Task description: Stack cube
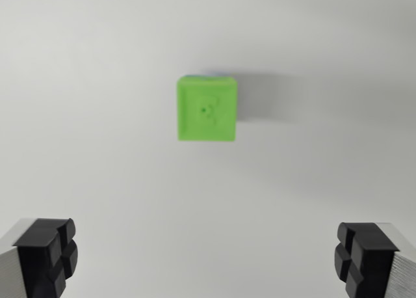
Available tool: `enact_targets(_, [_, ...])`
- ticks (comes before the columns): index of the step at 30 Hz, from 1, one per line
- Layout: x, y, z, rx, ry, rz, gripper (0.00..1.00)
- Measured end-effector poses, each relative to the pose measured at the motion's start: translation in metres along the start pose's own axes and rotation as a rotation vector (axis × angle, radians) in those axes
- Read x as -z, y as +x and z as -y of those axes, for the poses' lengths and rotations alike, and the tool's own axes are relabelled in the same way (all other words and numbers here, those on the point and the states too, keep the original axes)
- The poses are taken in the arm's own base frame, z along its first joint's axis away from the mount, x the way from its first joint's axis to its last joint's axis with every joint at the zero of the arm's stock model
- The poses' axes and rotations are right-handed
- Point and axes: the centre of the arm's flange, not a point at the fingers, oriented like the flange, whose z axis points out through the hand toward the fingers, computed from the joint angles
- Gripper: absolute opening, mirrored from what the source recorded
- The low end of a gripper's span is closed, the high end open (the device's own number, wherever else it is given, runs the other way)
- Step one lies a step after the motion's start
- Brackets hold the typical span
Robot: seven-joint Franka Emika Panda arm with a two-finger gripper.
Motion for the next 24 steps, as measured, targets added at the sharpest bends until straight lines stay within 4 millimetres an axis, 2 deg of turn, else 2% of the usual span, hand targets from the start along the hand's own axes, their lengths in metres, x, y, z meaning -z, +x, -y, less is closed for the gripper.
enact_targets(12, [0.036,0.000,0.000,0.000,0.000,-0.001,1.00])
enact_targets(24, [0.054,0.001,0.000,0.000,0.000,-0.001,1.00])
